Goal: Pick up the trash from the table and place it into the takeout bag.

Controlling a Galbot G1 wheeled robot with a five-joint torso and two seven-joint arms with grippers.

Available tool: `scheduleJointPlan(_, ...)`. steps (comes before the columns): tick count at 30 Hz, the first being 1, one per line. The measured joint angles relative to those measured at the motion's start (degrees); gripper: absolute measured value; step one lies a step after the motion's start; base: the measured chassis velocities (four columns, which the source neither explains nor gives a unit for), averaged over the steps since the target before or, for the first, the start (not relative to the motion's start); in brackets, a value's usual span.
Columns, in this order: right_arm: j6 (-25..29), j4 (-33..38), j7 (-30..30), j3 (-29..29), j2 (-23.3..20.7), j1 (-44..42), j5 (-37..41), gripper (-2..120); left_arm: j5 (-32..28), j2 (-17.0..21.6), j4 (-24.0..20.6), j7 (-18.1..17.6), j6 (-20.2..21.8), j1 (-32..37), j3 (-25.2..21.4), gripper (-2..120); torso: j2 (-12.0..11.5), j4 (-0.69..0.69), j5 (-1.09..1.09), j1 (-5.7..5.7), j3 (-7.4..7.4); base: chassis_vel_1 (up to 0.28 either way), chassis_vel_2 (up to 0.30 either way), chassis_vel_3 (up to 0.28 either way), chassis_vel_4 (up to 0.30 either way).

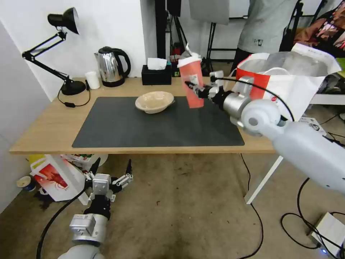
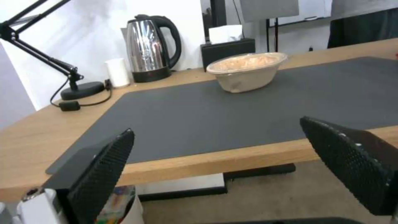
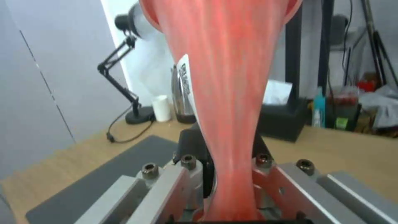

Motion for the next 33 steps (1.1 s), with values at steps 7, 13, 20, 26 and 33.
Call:
scheduleJointPlan(7, 0.2, 0.5, -1.0, 1.5, -0.9, 1.7, 0.0, 7, 0.0, 0.0, 0.0, 0.0, 0.0, 0.0, 0.0, 100, 0.0, 0.00, 0.00, 0.00, 0.00, 0.000, 0.000, 0.000, 0.000)
scheduleJointPlan(13, 0.4, 0.4, -1.7, 2.4, -1.3, 3.9, 0.6, 7, 0.0, 0.0, 0.0, 0.0, 0.0, 0.0, 0.0, 100, 0.0, 0.00, -0.02, 0.00, 0.00, 0.000, 0.000, 0.000, 0.000)
scheduleJointPlan(20, 0.9, -0.8, -2.3, 3.1, -1.5, 6.6, 1.7, 7, 0.0, 0.0, 0.0, 0.0, 0.0, 0.0, 0.0, 100, 0.0, 0.00, -0.01, 0.00, 0.00, 0.000, 0.000, 0.000, 0.000)
scheduleJointPlan(26, 0.9, -2.0, -3.1, 3.4, -1.9, 9.5, 2.1, 7, 0.0, 0.0, 0.0, 0.0, 0.0, 0.0, 0.0, 100, 0.0, 0.00, -0.01, 0.00, 0.00, 0.000, 0.000, 0.000, 0.000)
scheduleJointPlan(33, 1.6, -5.2, -5.3, 4.0, -2.2, 12.3, -0.3, 7, 0.0, 0.0, 0.0, 0.0, 0.0, 0.0, 0.0, 100, 0.0, 0.00, -0.01, 0.00, 0.00, 0.000, 0.000, 0.000, 0.000)
